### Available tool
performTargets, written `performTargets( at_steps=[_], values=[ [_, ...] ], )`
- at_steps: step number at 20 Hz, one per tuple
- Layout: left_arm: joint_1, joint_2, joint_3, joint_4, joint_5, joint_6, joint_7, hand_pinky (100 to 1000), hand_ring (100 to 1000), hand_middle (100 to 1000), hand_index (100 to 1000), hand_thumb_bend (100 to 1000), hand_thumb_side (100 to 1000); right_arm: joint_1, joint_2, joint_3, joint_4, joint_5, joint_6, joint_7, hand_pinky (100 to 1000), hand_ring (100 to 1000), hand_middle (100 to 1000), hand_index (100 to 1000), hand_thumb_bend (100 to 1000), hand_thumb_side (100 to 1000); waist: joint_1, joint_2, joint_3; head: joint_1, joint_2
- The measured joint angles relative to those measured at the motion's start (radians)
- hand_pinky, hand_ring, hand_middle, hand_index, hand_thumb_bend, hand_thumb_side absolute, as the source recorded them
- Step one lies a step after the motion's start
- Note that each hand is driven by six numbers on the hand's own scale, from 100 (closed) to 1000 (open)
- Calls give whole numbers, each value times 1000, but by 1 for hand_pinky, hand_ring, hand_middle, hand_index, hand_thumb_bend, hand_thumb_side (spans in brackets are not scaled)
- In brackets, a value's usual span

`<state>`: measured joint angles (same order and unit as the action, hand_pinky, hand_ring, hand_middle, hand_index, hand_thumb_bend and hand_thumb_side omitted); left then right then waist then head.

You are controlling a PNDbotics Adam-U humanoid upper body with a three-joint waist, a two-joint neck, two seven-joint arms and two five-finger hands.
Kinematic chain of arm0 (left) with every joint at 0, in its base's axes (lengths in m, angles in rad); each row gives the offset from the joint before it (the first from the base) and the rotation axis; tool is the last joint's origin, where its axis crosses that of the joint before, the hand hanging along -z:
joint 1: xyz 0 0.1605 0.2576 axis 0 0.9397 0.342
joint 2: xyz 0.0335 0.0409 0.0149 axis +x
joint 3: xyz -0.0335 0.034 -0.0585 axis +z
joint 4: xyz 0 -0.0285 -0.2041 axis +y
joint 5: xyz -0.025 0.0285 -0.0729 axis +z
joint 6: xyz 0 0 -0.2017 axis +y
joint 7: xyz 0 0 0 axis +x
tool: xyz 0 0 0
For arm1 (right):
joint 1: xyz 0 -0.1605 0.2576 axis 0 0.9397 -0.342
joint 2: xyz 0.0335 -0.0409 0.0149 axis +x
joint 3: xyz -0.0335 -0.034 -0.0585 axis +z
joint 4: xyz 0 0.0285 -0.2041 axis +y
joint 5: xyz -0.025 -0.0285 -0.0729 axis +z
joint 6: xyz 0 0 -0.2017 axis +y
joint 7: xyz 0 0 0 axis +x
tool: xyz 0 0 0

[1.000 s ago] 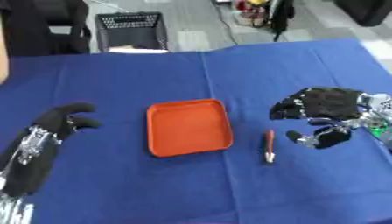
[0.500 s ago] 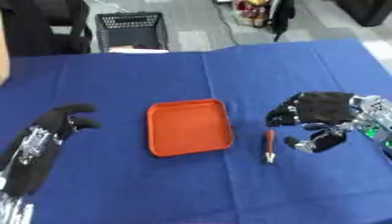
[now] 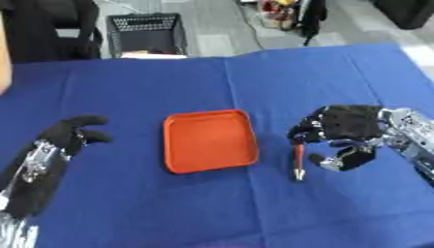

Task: Pick up objects on the table and place them in the box.

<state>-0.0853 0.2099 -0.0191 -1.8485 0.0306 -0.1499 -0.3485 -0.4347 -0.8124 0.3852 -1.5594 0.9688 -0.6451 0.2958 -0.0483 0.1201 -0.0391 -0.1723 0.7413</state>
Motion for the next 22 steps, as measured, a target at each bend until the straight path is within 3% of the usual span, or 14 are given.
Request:
performTargets(
  at_steps=[14, 22],
  values=[
    [0, 0, 0, 2, 0, 0, -4, 813, 695, 781, 846, 255, 1000, -13, 24, 35, 26, 31, -41, -22, 582, 748, 818, 834, 100, 309, 0, 0, 3, 0, 0],
    [0, 0, 0, 2, 0, -1, -6, 814, 695, 782, 846, 256, 1000, -8, 32, 36, 42, 40, -27, -28, 581, 748, 817, 830, 100, 299, -1, 0, 4, 0, 0]
  ],
)
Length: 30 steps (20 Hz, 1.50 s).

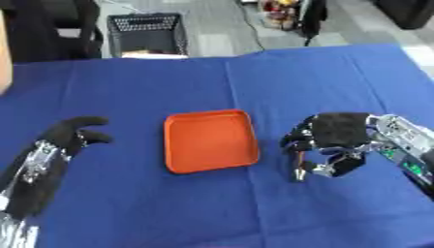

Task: Pick up objects on the table and place them in the box.

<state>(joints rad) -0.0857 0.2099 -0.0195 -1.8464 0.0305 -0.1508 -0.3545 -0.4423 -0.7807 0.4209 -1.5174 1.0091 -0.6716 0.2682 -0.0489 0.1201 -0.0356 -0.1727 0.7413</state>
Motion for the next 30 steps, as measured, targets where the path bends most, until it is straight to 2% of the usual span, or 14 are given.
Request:
performTargets(
  at_steps=[10, 12, 17, 20, 26, 28, 30],
  values=[
    [-1, 0, 0, 0, 0, 0, 0, 814, 696, 783, 846, 256, 1000, 10, -1, 5, 15, 11, 5, 1, 581, 750, 816, 871, 108, 302, -2, 0, 3, 0, 0],
    [-1, 0, 0, 0, 0, 0, 0, 814, 696, 783, 846, 255, 1000, 13, -1, 5, 18, 19, 1, -3, 582, 752, 818, 902, 162, 315, -2, 0, 3, -1, 0],
    [-1, 0, -3, 0, 0, 0, -1, 815, 696, 783, 846, 255, 1000, 14, -11, 5, 33, 48, -14, -21, 583, 752, 818, 912, 202, 343, -3, 0, 5, -2, 0],
    [-1, 0, -6, 0, 0, 0, -1, 815, 696, 784, 846, 254, 1000, 15, -11, 5, 48, 58, -22, -32, 583, 752, 818, 911, 202, 370, -3, 0, 6, -8, 0],
    [-1, 0, -6, 0, 0, 0, -1, 815, 696, 784, 846, 254, 1000, 19, -13, 5, 61, 69, -25, -46, 579, 748, 813, 890, 164, 320, -3, 0, 6, -9, 0],
    [-1, 0, -6, 0, 0, 0, -1, 815, 696, 784, 846, 254, 1000, 22, -13, 5, 62, 70, -24, -53, 576, 744, 807, 869, 129, 318, -3, 0, 6, -10, -1],
    [-2, 0, -6, 0, 0, 0, -1, 815, 696, 785, 846, 253, 1000, 27, -13, 3, 64, 71, -20, -64, 563, 727, 789, 832, 134, 284, -3, 0, 5, -10, -1]
  ],
)
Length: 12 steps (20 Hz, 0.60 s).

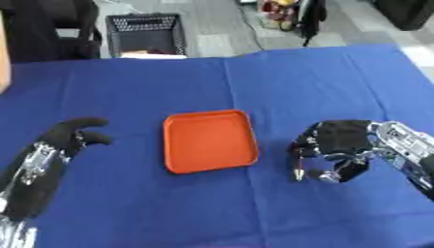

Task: Pick up objects on the table and place them in the box.

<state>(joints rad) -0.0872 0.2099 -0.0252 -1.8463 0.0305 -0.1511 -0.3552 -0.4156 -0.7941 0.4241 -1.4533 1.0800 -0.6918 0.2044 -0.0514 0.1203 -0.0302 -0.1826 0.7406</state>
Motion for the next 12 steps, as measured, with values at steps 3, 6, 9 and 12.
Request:
performTargets(
  at_steps=[3, 6, 9, 12],
  values=[
    [0, 0, 0, 0, 0, 0, 0, 815, 696, 785, 846, 253, 1000, 6, 4, -11, 4, 5, 13, -34, 543, 697, 753, 776, 131, 259, 2, 0, 0, 0, -1],
    [-2, 0, 0, 0, 0, 0, 0, 815, 697, 785, 846, 253, 1000, 16, 17, -27, 4, 22, 33, -90, 539, 686, 744, 756, 129, 249, 7, 0, -2, -1, -1],
    [-3, 0, 0, 0, 0, 0, 0, 816, 697, 785, 846, 253, 1000, 18, 30, -35, 14, 50, 48, -141, 537, 686, 743, 743, 127, 245, 9, 0, -3, -8, -1],
    [-3, 0, 0, 0, 0, 0, 0, 816, 697, 786, 846, 253, 1000, 19, 38, -36, 29, 77, 55, -174, 537, 686, 743, 739, 123, 244, 10, 0, -3, -8, -1]
  ],
)
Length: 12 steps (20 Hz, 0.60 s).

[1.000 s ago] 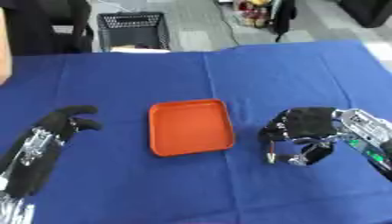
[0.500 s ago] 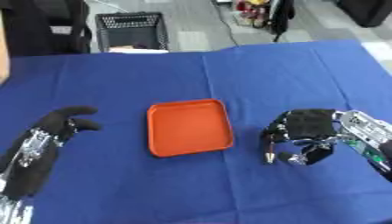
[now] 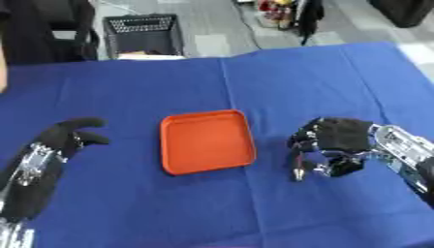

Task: Pick up objects on the table and place them in the box.

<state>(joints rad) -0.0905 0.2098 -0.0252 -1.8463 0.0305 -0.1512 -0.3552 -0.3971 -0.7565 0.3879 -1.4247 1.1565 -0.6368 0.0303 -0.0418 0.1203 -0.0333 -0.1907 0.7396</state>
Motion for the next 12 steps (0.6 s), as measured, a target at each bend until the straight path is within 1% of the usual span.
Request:
performTargets(
  at_steps=[5, 12],
  values=[
    [0, 0, 0, 0, 0, 0, 0, 817, 698, 786, 846, 253, 1000, 0, 4, 0, 21, 29, 1, -28, 539, 689, 746, 745, 119, 247, 0, 0, 0, 0, 0],
    [0, 0, 0, 0, 0, 0, -1, 817, 698, 787, 847, 253, 1000, -1, 4, 7, 35, 47, -12, -33, 547, 699, 757, 762, 135, 249, -1, 0, 0, 0, 0]
  ],
)
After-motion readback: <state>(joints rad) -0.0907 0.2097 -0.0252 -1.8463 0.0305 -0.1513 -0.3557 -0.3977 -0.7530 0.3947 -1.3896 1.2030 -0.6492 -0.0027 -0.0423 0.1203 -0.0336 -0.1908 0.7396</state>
